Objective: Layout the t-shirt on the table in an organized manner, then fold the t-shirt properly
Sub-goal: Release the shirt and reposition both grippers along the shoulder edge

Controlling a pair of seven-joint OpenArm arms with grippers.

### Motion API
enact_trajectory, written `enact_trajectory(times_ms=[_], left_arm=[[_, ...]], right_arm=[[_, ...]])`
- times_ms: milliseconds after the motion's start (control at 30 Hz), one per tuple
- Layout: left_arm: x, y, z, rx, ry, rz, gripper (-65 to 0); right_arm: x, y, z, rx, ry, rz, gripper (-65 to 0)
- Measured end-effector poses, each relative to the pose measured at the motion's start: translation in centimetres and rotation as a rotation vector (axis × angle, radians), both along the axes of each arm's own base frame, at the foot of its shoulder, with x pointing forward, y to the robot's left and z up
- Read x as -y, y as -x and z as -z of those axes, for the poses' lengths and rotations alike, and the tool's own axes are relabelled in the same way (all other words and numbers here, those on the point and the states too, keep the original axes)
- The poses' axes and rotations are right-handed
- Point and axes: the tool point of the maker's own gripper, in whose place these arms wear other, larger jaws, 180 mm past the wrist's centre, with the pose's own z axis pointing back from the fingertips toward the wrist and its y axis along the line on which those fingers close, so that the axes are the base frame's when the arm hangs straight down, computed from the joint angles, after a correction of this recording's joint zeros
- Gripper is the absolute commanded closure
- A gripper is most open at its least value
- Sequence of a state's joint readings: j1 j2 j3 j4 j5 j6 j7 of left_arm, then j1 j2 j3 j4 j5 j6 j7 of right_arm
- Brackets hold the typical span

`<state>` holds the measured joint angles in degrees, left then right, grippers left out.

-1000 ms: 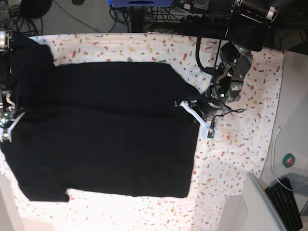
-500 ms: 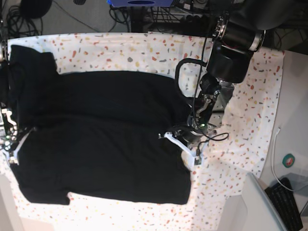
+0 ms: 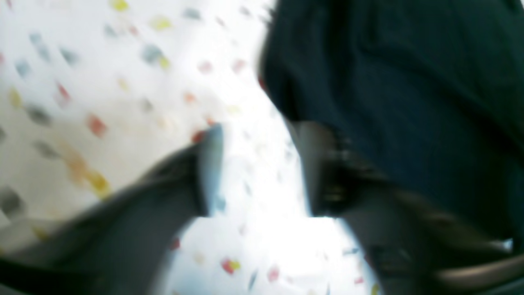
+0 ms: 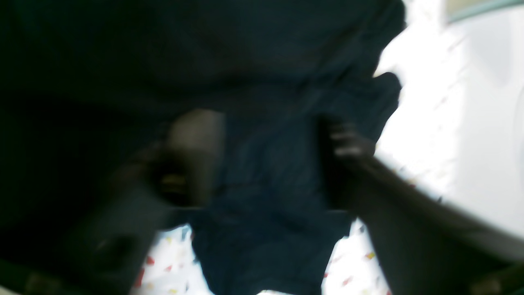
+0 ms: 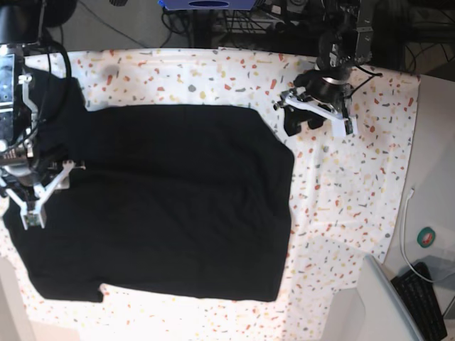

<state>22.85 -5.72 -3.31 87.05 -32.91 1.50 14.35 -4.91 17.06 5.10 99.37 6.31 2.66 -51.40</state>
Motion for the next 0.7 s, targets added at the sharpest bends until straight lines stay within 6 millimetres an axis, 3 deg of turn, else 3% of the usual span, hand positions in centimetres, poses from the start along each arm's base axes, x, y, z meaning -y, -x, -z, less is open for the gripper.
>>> enact_trajectory(times_ms=[67, 200, 300, 400, 500, 600, 700], left_arm=[[0.7, 0.6, 1.6, -0.032, -0.009, 0.019, -53.0], [2.6, -1.3, 2.2, 0.002, -0.005, 0.061, -48.1], [4.7, -2.6, 2.6, 0.002, 0.024, 0.096, -42.9], [5.6, -2.9, 3.0, 0.0, 0.046, 0.089, -28.8], [5.5, -2.8, 3.5, -0.028, 0.051, 0.093, -0.8], [5.3, -2.3, 3.7, -0.033, 0.049, 0.098, 0.0], [5.2, -2.3, 3.7, -0.035, 0.037, 0.111, 0.0]], right_arm=[[-0.1, 1.7, 1.4, -0.02, -0.015, 0.024, -48.2], [-0.4, 2.5, 2.0, 0.028, -0.082, 0.077, -47.1], [3.2, 3.1, 1.1, 0.078, -0.061, 0.179, -47.6], [7.2, 4.9, 0.8, 0.082, -0.078, 0.272, -47.7], [10.3, 6.8, 2.9, 0.033, -0.159, 0.308, -47.3], [12.9, 8.7, 6.0, -0.076, -0.185, 0.36, -47.1], [14.1, 10.2, 8.3, -0.165, -0.217, 0.348, -46.8]])
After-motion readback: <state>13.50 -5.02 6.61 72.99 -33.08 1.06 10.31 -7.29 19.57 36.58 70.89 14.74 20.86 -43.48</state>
